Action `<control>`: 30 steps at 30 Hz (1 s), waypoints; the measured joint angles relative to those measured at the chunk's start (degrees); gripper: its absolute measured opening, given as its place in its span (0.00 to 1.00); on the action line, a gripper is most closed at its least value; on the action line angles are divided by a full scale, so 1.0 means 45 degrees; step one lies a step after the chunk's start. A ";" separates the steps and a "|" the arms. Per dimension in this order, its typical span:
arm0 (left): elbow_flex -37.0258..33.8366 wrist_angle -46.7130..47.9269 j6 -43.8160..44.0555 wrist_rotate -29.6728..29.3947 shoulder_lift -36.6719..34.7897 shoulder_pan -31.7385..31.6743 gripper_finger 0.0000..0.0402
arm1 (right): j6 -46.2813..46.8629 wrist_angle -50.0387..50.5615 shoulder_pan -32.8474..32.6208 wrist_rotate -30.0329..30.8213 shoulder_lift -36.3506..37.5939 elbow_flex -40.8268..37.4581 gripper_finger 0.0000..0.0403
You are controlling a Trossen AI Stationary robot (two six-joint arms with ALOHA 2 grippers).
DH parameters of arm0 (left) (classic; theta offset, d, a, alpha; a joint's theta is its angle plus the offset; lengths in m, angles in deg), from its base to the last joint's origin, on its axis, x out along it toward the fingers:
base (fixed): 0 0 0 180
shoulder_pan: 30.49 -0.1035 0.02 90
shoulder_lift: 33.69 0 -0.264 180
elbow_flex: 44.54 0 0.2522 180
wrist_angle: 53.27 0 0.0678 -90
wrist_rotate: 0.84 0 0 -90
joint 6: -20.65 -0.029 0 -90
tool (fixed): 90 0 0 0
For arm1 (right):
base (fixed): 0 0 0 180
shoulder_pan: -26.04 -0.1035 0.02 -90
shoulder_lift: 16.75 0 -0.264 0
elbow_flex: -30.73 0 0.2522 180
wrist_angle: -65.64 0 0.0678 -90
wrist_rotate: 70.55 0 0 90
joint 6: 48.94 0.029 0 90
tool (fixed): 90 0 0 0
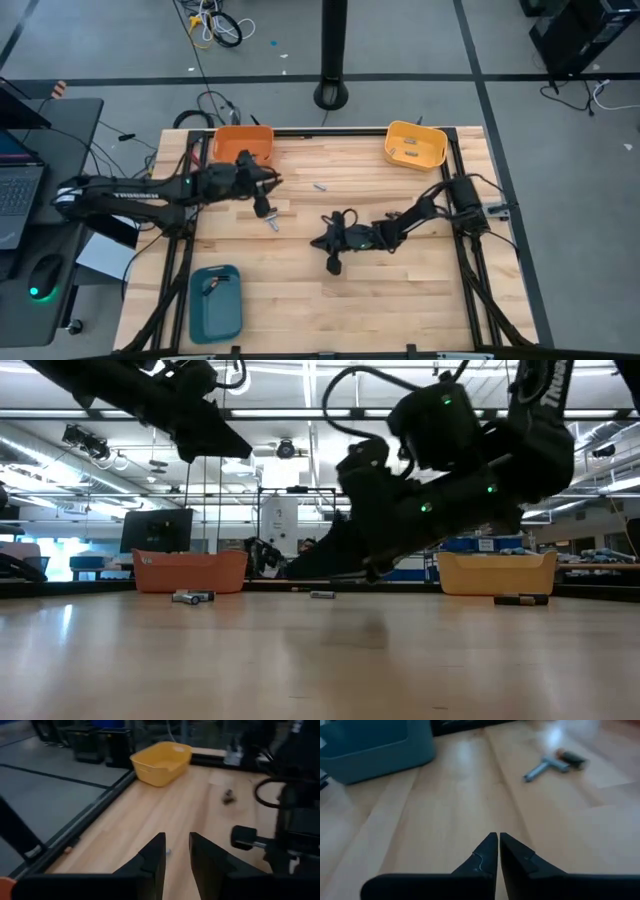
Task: Sort batteries
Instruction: Put the small gray battery into the yellow bin
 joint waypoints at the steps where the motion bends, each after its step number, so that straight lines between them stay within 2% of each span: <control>1: -0.0159 -0.0083 -0.0001 0.0004 0.0015 0.0210 0.23 | 0.0000 0.0007 0.0000 -0.0178 -0.0204 0.0199 0.08; 5: -0.0876 -0.0556 -0.0022 0.0043 0.0061 0.0952 0.23 | -0.0074 0.0166 -0.0059 -0.0265 -0.0375 0.0534 0.08; 14: -0.3111 -0.3417 -0.0033 0.0043 0.0090 0.1716 0.23 | -0.0216 0.1310 0.0195 -0.0198 0.1063 0.0392 0.09; 19: -0.3707 -0.3606 0.0940 0.0043 0.0095 0.1716 0.23 | -0.0854 0.1226 0.0522 -0.0157 0.1223 0.0392 0.09; 23: -0.3793 -0.3567 0.0953 0.0043 0.0095 0.1716 0.23 | -0.1368 0.1282 0.0668 -0.0159 0.1225 0.0387 0.08; 27: -0.3793 -0.3533 0.1455 -0.0044 0.0095 0.1701 0.23 | -0.1705 0.3430 0.0990 -0.0072 0.2007 0.0324 0.02; 30: -0.3788 -0.3495 0.1568 -0.0123 0.0095 0.1701 0.23 | -0.1679 0.5536 0.1364 -0.0057 0.3104 0.0334 0.03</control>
